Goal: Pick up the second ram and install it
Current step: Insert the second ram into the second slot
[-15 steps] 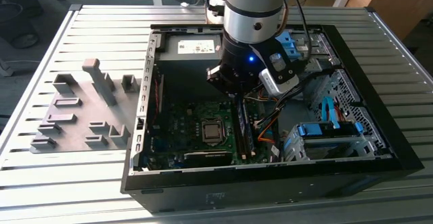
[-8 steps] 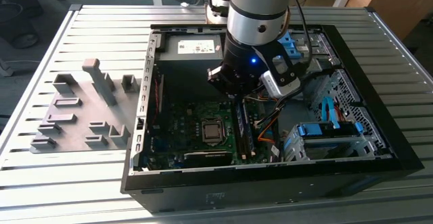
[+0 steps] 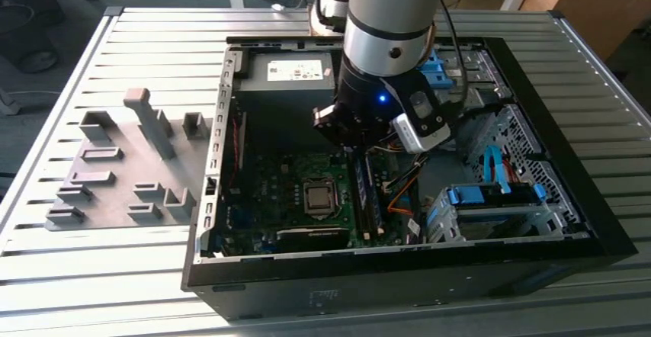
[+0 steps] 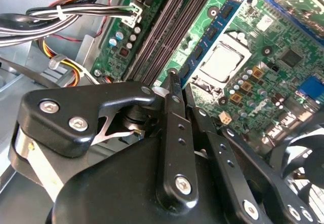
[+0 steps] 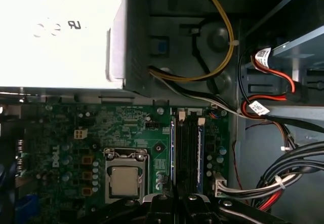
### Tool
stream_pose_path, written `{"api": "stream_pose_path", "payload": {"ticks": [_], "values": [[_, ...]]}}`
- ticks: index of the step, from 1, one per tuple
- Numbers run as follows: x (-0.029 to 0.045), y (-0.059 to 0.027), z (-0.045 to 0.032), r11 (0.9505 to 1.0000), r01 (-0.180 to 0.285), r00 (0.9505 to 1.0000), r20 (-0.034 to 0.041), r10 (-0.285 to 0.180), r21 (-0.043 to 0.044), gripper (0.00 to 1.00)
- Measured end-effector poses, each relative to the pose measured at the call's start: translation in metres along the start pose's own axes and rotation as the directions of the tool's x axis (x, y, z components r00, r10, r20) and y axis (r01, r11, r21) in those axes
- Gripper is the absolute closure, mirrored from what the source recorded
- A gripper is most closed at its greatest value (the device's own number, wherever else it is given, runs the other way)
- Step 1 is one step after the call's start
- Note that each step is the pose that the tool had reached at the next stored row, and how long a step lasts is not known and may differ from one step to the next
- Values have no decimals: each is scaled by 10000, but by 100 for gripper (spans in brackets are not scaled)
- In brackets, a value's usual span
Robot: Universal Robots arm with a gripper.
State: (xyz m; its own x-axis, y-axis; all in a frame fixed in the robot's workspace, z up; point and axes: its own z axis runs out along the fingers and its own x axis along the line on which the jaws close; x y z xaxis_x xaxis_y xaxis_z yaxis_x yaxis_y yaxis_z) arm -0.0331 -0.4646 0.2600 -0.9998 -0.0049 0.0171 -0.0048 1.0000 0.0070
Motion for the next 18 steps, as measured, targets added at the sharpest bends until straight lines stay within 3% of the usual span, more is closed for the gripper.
{"api": "stream_pose_path", "payload": {"ticks": [7,18], "values": [[-11,-2,122,10000,-66,10000,0,66,-3,86],[-11,-2,136,10000,-87,10000,0,87,-22,86]]}}
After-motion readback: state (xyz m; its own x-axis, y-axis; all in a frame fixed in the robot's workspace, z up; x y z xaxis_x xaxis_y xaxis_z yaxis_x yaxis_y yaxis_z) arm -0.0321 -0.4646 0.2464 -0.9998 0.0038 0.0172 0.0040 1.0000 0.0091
